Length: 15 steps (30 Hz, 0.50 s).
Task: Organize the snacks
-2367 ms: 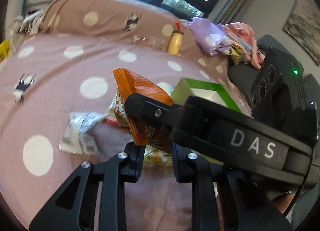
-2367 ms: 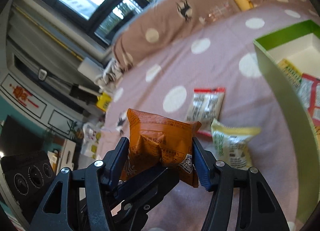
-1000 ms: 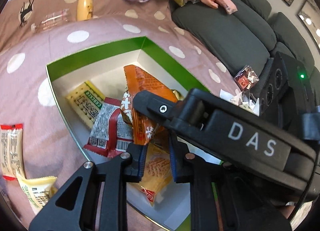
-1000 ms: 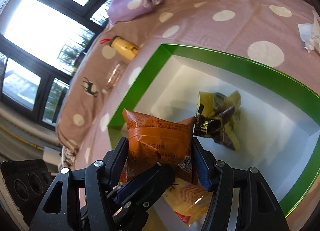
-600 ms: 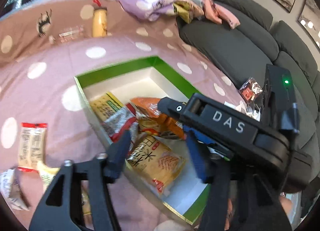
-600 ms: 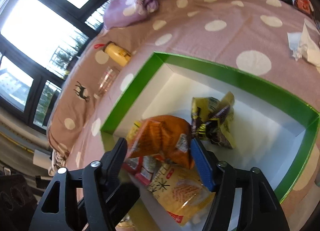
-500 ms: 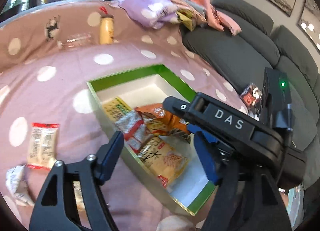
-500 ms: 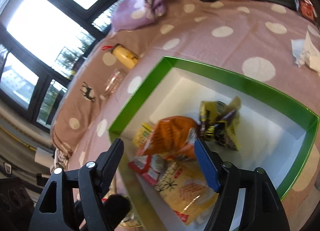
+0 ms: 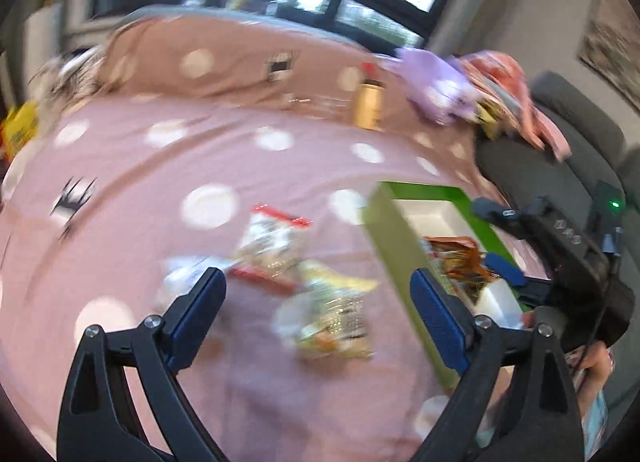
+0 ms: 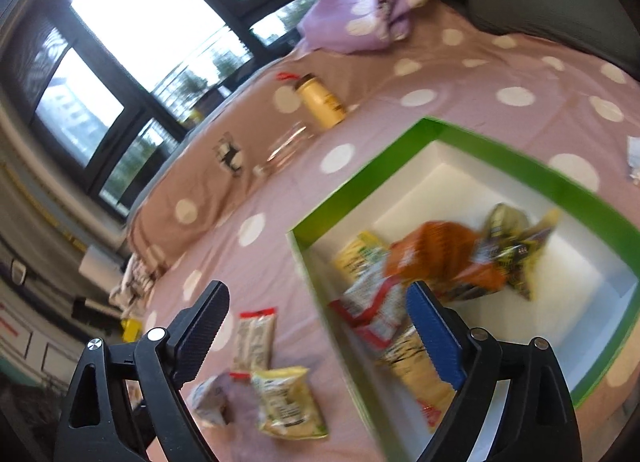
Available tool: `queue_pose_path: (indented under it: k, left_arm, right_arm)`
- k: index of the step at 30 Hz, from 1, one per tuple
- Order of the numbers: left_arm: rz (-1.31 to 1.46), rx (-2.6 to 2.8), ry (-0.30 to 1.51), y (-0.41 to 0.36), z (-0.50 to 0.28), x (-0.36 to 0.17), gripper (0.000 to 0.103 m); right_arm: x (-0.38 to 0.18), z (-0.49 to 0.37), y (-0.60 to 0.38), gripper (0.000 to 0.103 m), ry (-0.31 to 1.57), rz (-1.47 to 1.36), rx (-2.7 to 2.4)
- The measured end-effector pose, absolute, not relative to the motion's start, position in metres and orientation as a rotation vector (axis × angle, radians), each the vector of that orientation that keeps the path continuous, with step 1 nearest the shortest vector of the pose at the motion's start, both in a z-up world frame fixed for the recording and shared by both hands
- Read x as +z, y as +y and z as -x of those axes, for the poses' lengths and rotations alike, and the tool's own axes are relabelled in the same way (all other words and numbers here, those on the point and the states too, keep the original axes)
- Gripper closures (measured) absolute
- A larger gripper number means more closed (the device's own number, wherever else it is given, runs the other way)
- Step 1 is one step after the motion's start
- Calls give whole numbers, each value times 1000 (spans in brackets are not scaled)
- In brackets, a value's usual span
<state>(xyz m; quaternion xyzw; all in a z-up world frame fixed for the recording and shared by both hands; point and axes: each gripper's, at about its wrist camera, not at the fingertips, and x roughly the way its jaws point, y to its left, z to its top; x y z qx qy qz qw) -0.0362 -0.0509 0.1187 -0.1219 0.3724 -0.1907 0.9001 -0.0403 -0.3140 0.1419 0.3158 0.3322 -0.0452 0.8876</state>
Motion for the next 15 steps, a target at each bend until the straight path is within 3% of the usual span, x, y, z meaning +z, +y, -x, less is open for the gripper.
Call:
queue_pose_path:
  k: [15]
  left_arm:
    - [357,-96,896,30,16,74,9]
  right_arm:
    - [89,-64,-181,12,1084,-429,64]
